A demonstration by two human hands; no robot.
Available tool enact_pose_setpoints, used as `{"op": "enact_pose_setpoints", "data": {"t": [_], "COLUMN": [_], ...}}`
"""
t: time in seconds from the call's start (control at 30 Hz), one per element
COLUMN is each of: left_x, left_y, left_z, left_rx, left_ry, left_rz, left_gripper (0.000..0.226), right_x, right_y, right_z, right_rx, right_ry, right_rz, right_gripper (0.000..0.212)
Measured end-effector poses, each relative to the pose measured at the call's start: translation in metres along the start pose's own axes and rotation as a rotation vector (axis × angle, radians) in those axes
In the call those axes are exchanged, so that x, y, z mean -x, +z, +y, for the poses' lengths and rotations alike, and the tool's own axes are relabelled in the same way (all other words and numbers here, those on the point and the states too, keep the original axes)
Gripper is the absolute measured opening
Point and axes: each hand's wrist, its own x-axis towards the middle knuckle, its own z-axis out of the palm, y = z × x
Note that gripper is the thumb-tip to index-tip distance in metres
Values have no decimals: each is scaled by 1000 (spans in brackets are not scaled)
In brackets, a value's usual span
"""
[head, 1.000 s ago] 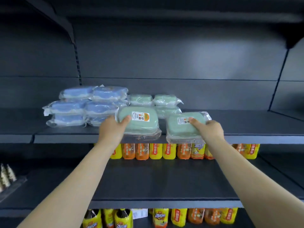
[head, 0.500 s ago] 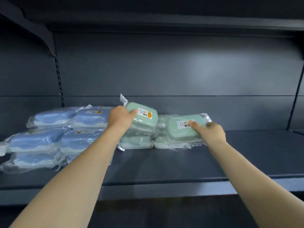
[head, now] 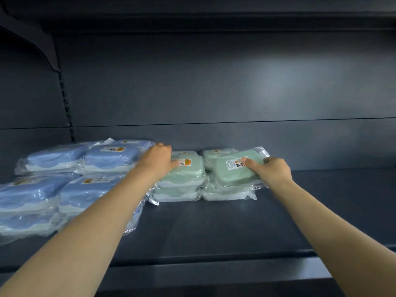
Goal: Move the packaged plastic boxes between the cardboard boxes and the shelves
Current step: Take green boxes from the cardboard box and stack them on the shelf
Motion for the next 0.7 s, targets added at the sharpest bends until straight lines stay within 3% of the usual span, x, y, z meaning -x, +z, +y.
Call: {"op": "enact_pose_setpoints", "data": {"t": [0.3,0.4,0.47,0.53,0.7], "left_x": [8,7,5,4,6], "left_y": [10,11,10,10,10], "left_z": [-11,-13,-12,-11,-8], "left_rx": [196,127,83,52,51], "left_ry": [124,142,144,144,109], "left_rz": [-109,-147,-141,-114,-81], "left_gripper": [53,57,58,60,55], "right_x": [-30,-31,-28,-25,-11], "right_y": [32,45,50,53,47], "right_z": [-16,-9,-6,-6,1], "right_rx": [128,231,310,328,285], "right_ry": [46,72,-9,-186,-409], "right_rz": [-35,-34,99,171,29], "right_gripper": [50,73,75,63,56]}}
